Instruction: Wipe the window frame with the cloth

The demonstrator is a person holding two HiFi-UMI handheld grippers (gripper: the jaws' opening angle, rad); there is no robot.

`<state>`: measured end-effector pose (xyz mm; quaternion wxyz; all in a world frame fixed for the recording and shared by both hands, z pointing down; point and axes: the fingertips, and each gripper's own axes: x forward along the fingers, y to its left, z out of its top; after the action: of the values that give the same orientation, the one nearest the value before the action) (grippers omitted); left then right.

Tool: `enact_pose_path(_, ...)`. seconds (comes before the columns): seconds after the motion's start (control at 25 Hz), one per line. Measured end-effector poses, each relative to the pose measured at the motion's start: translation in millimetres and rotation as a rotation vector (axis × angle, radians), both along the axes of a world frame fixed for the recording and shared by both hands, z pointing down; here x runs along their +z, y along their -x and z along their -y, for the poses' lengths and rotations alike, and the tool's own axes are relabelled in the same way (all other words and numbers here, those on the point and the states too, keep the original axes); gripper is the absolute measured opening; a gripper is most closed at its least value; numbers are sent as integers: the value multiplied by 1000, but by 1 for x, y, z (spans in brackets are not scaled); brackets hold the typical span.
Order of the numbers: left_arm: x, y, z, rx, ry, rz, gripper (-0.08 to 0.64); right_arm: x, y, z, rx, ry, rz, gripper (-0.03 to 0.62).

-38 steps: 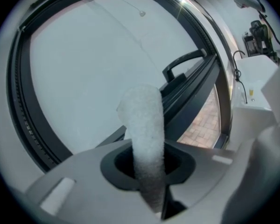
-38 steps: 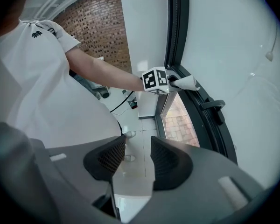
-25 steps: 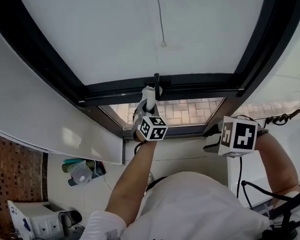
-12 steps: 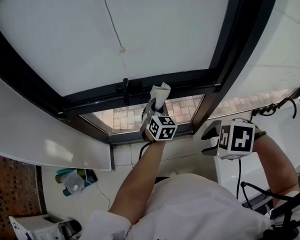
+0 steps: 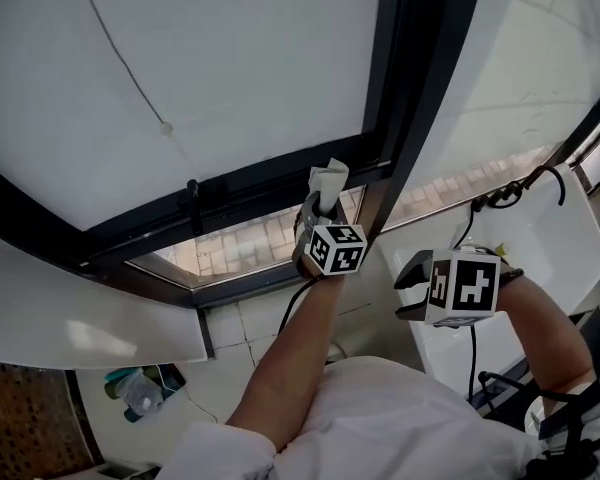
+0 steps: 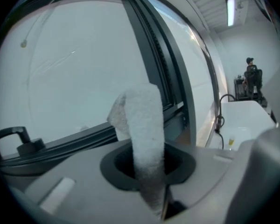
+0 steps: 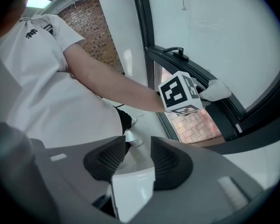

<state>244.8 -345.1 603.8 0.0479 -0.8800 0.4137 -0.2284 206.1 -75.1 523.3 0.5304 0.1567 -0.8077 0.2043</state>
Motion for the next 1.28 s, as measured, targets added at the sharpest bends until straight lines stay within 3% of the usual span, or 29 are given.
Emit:
enact_pose_path(0.4,3,-117,-31,178,26,-23,91,6,-37,-26,149,23,-6,173)
enact_pose_path(0.68,3,-142,-34,247,43,-3,92,8,-50,-40,230,19,3,173)
enact_pose_path(0.84,1,-136,-42,266,48,-1,92,9,-49,-40,238,6,23,173)
enact_pose_path(1.0,-5,-107,-61,281,49,-6,92,12,-43,-29,244,-34,60,173)
enact_pose_path(1.28,-33,5,-95,304,20,-10,92,30,-6,11,240,-117,194,173)
